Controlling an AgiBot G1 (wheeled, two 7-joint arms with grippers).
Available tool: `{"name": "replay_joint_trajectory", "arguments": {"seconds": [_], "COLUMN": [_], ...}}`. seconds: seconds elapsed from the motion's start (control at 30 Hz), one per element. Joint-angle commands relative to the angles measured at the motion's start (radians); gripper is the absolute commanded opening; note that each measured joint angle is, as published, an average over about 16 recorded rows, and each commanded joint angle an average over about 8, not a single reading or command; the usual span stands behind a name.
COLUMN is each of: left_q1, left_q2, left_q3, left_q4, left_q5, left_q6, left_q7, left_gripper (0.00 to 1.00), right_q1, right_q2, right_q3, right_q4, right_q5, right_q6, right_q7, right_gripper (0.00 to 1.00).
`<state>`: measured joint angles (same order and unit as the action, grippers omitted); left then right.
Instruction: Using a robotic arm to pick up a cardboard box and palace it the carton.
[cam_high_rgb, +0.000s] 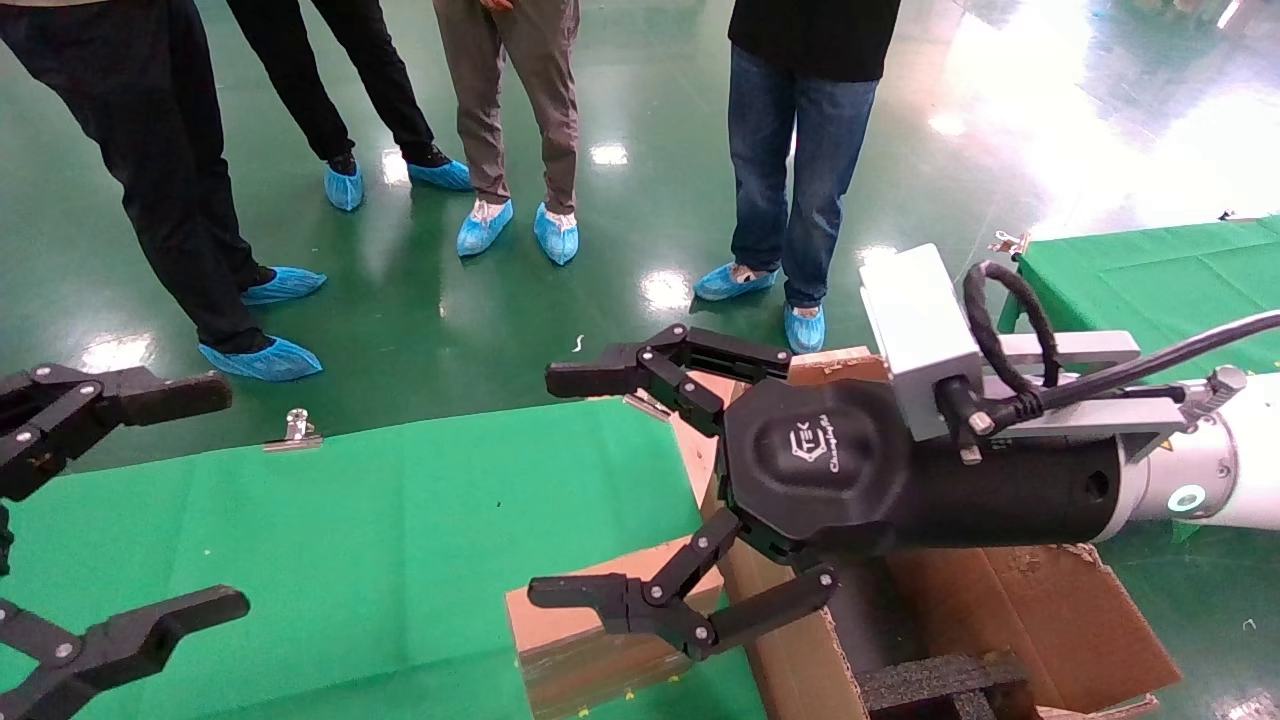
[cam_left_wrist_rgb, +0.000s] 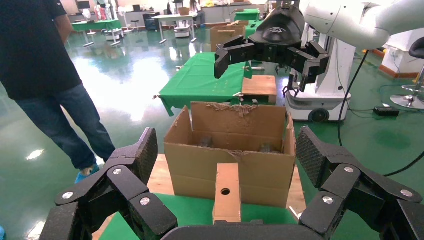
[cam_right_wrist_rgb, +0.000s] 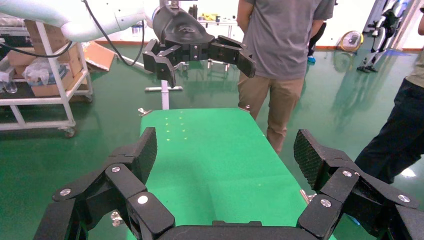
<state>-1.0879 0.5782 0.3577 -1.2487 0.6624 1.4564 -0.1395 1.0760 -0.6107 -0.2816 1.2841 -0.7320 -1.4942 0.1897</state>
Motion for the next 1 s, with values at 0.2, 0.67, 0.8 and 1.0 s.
{"name": "replay_joint_trajectory", "arguments": {"seconds": [0.2, 0.67, 0.8, 1.0], "left_q1": [0.0, 0.0, 0.0, 0.0], "left_q2": [0.0, 0.0, 0.0, 0.0], "left_q3": [0.0, 0.0, 0.0, 0.0], "left_q4": [0.0, 0.0, 0.0, 0.0], "left_q5": [0.0, 0.0, 0.0, 0.0], "left_q6": [0.0, 0.0, 0.0, 0.0], "left_q7": [0.0, 0.0, 0.0, 0.0], "left_gripper": [1.0, 0.19, 0.0, 0.0], "right_q1": [0.0, 0.0, 0.0, 0.008], "right_q2": [0.0, 0.0, 0.0, 0.003], "right_q3": [0.0, 0.0, 0.0, -0.008], "right_q4": [0.0, 0.0, 0.0, -0.004], "right_q5": [0.0, 0.0, 0.0, -0.018], "right_q6": [0.0, 0.0, 0.0, -0.004], "right_q7": [0.0, 0.0, 0.0, 0.003], "right_gripper": [1.0, 1.0, 1.0, 1.0]}}
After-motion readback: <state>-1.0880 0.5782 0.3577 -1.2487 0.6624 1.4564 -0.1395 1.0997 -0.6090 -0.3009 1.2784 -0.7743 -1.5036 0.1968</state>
